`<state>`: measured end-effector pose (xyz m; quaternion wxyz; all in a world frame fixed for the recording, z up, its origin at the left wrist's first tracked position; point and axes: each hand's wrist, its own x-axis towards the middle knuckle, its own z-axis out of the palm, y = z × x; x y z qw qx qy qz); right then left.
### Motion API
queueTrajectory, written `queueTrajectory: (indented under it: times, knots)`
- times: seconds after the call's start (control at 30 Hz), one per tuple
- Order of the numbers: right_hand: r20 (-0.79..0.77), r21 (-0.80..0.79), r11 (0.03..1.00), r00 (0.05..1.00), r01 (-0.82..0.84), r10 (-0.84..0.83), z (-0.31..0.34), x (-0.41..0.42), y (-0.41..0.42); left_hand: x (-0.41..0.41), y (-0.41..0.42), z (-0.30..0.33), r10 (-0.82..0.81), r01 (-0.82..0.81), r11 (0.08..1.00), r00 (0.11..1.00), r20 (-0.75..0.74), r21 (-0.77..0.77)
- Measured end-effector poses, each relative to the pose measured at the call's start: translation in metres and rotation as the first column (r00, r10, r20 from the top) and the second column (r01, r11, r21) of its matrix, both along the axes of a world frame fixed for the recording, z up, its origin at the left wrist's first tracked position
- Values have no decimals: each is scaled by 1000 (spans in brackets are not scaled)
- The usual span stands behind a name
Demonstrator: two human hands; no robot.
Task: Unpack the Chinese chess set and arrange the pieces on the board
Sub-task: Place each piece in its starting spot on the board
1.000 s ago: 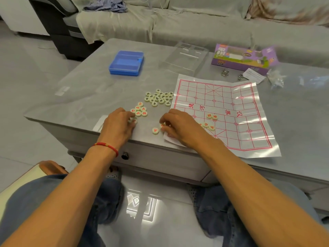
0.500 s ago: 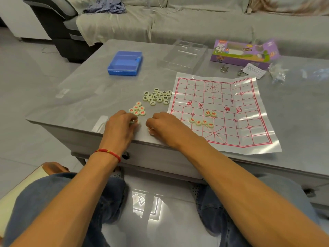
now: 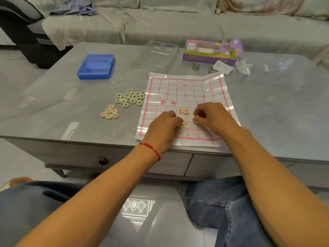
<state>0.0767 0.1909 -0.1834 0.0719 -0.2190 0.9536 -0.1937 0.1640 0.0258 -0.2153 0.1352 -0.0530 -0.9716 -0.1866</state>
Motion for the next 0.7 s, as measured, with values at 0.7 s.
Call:
queueTrajectory:
  times: [0.7]
  knots:
    - [-55, -37, 999, 998, -32, 30, 5, 5, 8, 8, -13, 1, 28, -34, 990, 998, 48, 134]
